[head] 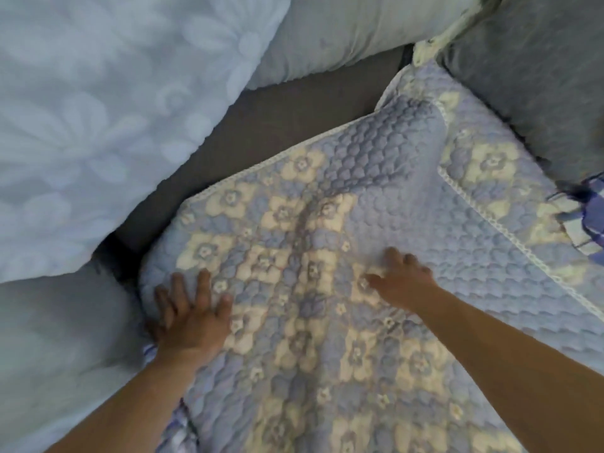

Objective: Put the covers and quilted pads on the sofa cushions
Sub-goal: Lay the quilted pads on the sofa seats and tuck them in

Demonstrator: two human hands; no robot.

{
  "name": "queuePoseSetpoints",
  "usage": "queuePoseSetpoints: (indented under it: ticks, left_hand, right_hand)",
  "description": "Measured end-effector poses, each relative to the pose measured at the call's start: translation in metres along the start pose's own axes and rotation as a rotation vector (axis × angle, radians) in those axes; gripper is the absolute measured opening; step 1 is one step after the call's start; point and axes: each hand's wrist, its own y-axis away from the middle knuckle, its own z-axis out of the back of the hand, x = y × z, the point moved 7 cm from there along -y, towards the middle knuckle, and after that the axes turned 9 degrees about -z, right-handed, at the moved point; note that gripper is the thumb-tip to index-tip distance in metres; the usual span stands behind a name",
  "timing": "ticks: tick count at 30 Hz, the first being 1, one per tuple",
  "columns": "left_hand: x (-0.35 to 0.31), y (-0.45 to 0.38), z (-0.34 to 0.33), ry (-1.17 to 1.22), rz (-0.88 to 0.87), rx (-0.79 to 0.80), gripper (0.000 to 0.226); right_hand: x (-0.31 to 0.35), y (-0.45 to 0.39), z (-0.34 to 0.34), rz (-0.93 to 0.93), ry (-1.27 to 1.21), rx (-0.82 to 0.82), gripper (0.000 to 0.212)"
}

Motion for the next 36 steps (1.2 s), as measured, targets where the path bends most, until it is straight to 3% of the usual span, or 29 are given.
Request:
queuePoseSetpoints:
  ticks: [4,8,11,13,16,20,22,24,27,29,31,33,34,36]
  left_hand:
    - [0.003,-0.012,-0.018,0.049,-0.014,-0.026,0.067]
    - [0.018,-0.020,0.007,-0.198,-0.131,-0.216,0.054]
    - [0.004,-0.028,0.029,-0.301,-0.256,-0.312,0.026]
    - [-0.012,-0.028,0.031,-0.372,-0.336,-0.309,0.018]
    - [-0.012,-0.032,0.028,-0.413,-0.332,-0.276,0.021]
    - [-0.020,-0.032,0.029,-0.472,-0.318,-0.343,0.019]
    - [-0.023,-0.030,0.031,-0.425,-0.260,-0.294,0.030]
    - [-0.038,-0.021,0.036,-0.240,-0.210,-0.298,0.050]
    - [-0.105,0.049,0.023,-0.104,-0.490,-0.358,0.061]
    - [-0.134,0.105,-0.030,-0.155,-0.691,-0.176,0.058]
    - [-0.136,0.134,-0.075,-0.302,-0.781,-0.020,0.061]
    - [-0.128,0.129,-0.089,-0.405,-0.746,0.013,0.062]
    - [-0.127,0.127,-0.092,-0.439,-0.719,0.025,0.060]
    - [-0.136,0.132,-0.088,-0.451,-0.638,0.026,0.058]
  right_hand:
    - [-0.008,-0.026,-0.018,-0.110,0.073,-0.048,0.085]
    - [-0.026,-0.026,-0.006,-0.221,-0.111,-0.183,0.068]
    - [-0.047,-0.026,-0.007,-0.321,-0.109,-0.146,0.050]
    - [-0.042,-0.026,-0.005,-0.189,0.068,-0.178,0.035]
    - [-0.040,-0.022,0.022,-0.059,0.242,-0.412,0.031]
    - [-0.064,-0.027,0.013,-0.136,0.049,-0.331,0.025]
    - [-0.063,-0.006,0.001,-0.010,-0.117,-0.396,0.030]
    - [-0.062,0.041,-0.008,0.211,-0.221,-0.568,0.038]
    - [-0.105,0.109,-0.045,0.385,-0.280,-0.655,0.039]
    - [-0.181,0.128,-0.103,0.256,-0.116,-0.505,0.051]
    - [-0.301,0.134,-0.147,-0.128,0.024,-0.343,0.065]
    - [-0.403,0.141,-0.153,-0.599,-0.052,-0.182,0.064]
    - [-0.427,0.143,-0.148,-0.705,-0.101,-0.131,0.061]
    - [-0.423,0.138,-0.129,-0.670,-0.114,-0.158,0.056]
